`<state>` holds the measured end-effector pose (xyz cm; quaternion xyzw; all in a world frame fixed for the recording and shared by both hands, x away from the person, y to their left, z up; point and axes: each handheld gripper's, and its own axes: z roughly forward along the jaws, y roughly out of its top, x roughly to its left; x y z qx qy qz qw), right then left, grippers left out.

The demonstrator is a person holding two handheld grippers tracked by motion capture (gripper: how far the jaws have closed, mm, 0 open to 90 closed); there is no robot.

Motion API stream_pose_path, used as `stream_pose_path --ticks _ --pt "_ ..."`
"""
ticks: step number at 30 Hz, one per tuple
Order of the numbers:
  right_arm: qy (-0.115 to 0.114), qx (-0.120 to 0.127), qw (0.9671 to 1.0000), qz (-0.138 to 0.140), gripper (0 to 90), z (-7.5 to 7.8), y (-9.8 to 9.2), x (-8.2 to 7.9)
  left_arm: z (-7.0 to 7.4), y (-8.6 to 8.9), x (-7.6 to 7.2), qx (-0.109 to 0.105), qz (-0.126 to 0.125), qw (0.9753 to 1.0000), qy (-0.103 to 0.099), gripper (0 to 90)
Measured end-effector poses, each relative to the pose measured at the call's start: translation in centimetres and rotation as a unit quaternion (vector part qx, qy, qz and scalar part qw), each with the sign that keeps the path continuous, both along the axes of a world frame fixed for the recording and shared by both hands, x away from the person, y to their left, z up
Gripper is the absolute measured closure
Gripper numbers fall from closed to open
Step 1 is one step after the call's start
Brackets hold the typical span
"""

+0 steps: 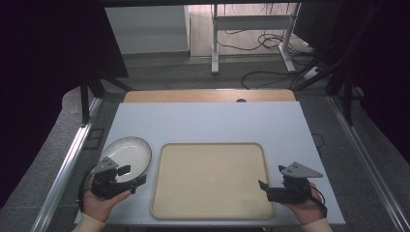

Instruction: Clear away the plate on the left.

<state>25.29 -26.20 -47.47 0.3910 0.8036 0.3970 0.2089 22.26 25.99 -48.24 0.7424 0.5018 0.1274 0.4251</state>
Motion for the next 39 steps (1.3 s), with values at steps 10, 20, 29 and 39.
stream_pose_path --ticks 10,20,29,39 --pt "0.003 -0.005 1.0 -0.002 13.6 -0.12 -0.19 -0.25 -0.09 -0.09 0.14 0.0 0.0 1.0 0.005 22.5" --pt "0.003 -0.005 1.0 -0.007 14.7 -0.07 -0.3 -0.11 -0.11 0.08 0.07 -0.004 0.002 1.0 0.005 23.9" --pt "0.008 -0.004 0.9999 -0.007 15.1 -0.2 -0.38 -0.05 -0.05 0.3 0.16 -0.006 0.008 0.9999 0.003 24.2" --pt "0.005 -0.006 1.0 0.0 15.5 -0.12 -0.19 -0.17 0.1 0.25 0.86 -0.005 0.019 0.9998 0.0 25.8"
